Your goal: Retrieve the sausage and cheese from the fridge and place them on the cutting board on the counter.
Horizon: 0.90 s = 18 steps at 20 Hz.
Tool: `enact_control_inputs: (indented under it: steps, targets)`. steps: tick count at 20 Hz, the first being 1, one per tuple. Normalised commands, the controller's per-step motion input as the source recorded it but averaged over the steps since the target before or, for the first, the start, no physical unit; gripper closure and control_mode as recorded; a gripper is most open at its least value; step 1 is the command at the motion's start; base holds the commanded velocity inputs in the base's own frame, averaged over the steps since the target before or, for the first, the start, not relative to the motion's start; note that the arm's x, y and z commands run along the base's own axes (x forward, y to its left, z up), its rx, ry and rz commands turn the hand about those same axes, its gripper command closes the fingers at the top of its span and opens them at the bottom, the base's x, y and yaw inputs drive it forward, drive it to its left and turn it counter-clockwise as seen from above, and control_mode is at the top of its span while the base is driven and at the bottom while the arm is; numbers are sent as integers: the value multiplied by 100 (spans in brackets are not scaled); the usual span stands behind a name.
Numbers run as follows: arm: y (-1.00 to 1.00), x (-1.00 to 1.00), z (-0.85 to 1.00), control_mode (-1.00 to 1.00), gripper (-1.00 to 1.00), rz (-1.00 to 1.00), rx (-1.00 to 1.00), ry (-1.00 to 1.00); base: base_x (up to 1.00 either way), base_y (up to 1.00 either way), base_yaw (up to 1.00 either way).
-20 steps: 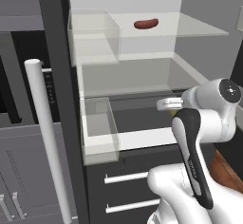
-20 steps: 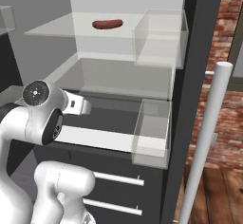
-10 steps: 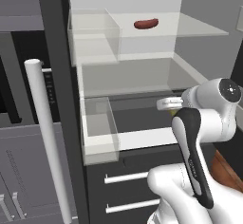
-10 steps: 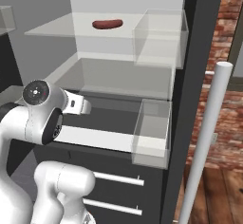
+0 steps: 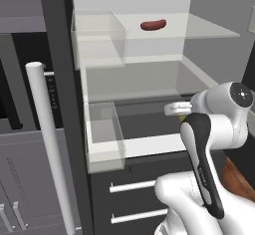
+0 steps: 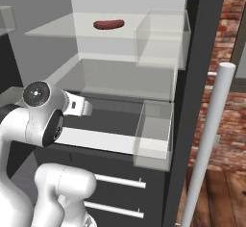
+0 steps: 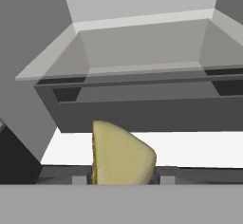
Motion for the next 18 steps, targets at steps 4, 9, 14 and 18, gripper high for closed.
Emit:
enact_control_inputs:
  steps: [4,9,14,18]
  targets:
    - [0,0,0,100,100,0,0,0,-16,-4,0]
    - [0,0,0,100,100,0,0,0,-80,-10,15]
    - [0,0,0,100,100,0,0,0,-87,-2,18]
    - [0,0,0,100,100,0,0,0,-85,1,24]
